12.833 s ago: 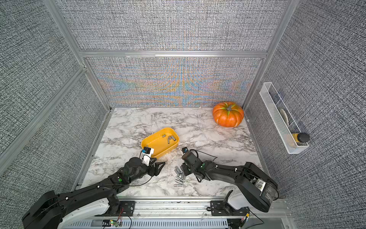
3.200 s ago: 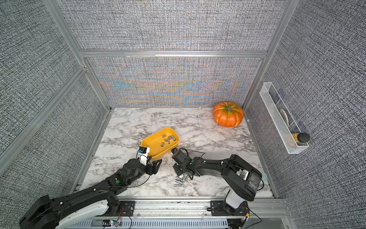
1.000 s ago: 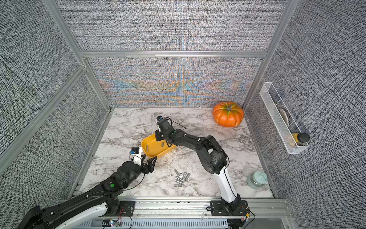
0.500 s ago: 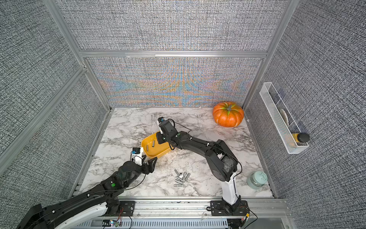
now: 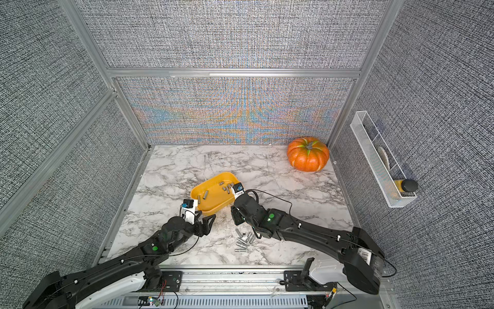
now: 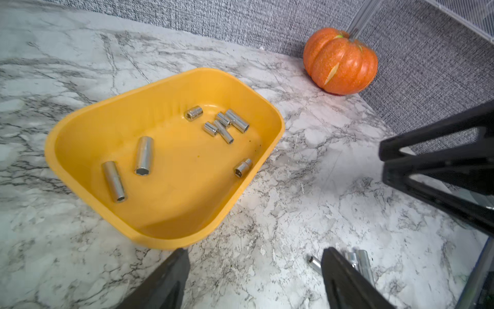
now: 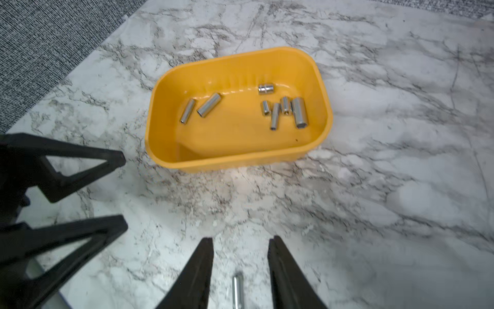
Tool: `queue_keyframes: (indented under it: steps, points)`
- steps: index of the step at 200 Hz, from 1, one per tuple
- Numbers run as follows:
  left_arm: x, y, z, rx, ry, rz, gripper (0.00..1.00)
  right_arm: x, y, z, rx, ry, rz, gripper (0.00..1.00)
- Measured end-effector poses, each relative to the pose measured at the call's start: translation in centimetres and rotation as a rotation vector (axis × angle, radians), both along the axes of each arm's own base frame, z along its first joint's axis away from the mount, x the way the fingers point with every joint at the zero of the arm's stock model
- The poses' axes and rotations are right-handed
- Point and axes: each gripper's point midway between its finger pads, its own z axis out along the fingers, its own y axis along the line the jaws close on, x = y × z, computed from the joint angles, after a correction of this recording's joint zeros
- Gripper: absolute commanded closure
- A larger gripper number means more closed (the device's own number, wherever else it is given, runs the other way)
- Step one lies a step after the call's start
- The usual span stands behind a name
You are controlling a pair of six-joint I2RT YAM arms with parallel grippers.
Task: Put the socket on the desktop into the storage box
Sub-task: Pick up the socket head from the center of the board.
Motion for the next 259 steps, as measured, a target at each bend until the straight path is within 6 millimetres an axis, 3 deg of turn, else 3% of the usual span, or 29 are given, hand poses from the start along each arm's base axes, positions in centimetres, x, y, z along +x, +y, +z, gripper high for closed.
queue_keyframes:
  steps: [55, 110, 150, 259]
  points:
    - [-0.4, -1.8, -0.8, 0.013, 0.038, -0.083, 0.19, -5.6, -4.5, -4.5, -0.042, 0.134, -0.05, 0.56]
    - [-0.8, -2.4, -1.0, 0.006, 0.054, -0.12, 0.19, -8.4, -6.3, -8.7, -0.053, 0.266, -0.114, 0.51]
    - [-0.8, -2.4, -0.7, -0.002, 0.047, -0.12, 0.18, -8.6, -6.2, -10.2, -0.037, 0.299, -0.144, 0.47]
    - [-0.8, -2.4, -0.6, -0.004, 0.046, -0.12, 0.18, -7.5, -6.0, -12.3, -0.04, 0.32, -0.195, 0.49]
